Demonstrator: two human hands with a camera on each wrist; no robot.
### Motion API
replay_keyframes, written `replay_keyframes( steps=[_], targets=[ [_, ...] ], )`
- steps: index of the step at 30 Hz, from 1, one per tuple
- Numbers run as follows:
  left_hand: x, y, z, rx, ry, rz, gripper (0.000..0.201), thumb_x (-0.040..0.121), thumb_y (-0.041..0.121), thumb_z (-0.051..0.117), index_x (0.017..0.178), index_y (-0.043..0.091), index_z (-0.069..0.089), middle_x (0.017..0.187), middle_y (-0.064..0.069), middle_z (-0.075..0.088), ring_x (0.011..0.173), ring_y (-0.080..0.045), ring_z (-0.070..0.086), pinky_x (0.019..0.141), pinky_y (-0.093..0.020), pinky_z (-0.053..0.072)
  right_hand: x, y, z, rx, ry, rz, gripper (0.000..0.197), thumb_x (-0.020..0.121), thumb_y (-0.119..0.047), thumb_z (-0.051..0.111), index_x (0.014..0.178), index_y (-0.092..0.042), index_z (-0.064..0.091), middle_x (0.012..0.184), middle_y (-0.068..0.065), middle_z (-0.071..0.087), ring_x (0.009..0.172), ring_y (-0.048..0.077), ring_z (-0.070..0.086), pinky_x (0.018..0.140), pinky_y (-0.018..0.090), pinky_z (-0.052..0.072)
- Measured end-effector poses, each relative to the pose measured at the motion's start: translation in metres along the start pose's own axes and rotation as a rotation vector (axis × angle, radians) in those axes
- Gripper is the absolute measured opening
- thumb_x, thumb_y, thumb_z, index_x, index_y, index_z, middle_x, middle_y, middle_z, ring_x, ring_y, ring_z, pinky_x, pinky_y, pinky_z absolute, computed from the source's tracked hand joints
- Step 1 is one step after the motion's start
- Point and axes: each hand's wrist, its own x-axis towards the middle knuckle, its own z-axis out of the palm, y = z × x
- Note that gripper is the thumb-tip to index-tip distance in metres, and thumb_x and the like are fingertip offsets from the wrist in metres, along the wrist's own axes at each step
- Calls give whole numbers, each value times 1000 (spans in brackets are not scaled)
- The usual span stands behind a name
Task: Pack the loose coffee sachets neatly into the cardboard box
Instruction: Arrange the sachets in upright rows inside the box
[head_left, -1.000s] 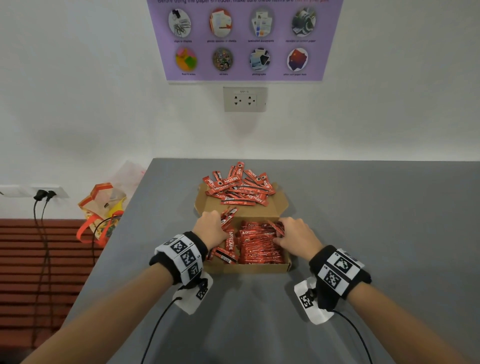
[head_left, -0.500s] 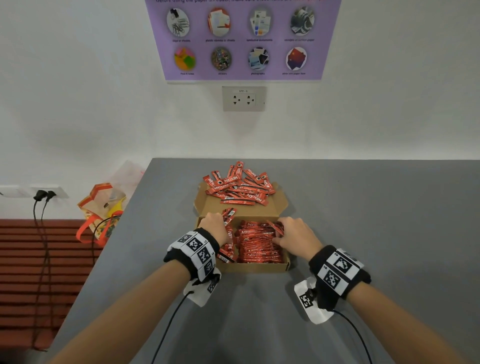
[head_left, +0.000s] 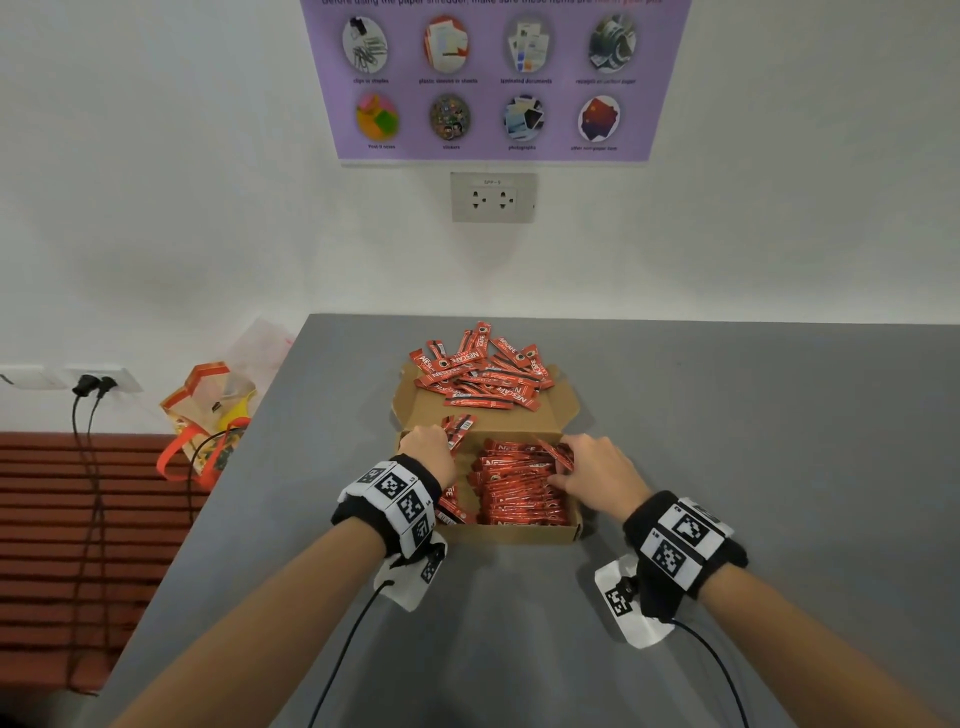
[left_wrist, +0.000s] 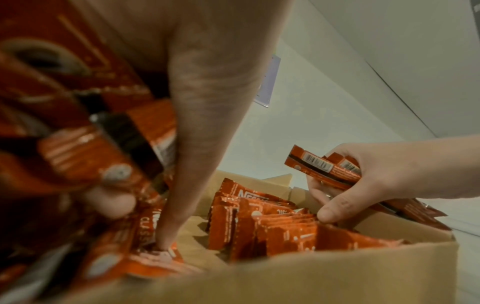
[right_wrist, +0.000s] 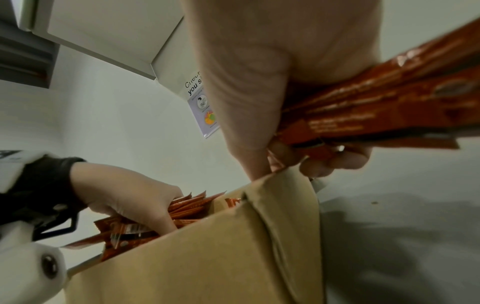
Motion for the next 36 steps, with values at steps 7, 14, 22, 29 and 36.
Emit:
replay_keyframes(
  steps=[7,14,22,29,36],
  targets=[
    [2,0,-3,40,-20,-31,23,87,8,59,109,0,58,114,-13,62,103,-26,62,82,-30,53,2,0,0,14,-23,2,25,84,-29,67,105,-18,60,98,0,67,89,18,64,82,38,53],
    [3,-2,-4,20,-56,-38,24,85,6,58,108,0,58,113,-14,62,101,-26,63,82,-30,54,0,0,-1,20,-21,-4,26,84,-28,67,107,-18,60,99,0,67,89,18,64,82,37,53],
    [2,-1,-7,2,-53,-56,34,82,12,66,112,2,55,116,-12,60,104,-25,62,81,-29,52,-1,-1,-3,17,-31,-10,27,84,-29,67,108,-18,60,100,0,68,90,18,64,83,37,53],
    [-3,-4,-2,-37,-17,-46,26,83,10,62,107,4,55,111,-12,60,97,-27,63,82,-35,55,-5,-3,-5,5,-26,-13,26,87,-27,64,110,-18,59,99,2,67,90,19,63,76,28,49],
    [-4,-13,-21,-123,65,-25,19,82,12,65,90,8,48,94,-9,59,88,-26,63,75,-34,55,-5,-2,-6,-24,-46,-21,30,87,-30,64,114,-19,58,104,1,68,93,18,63,79,31,51]
  ],
)
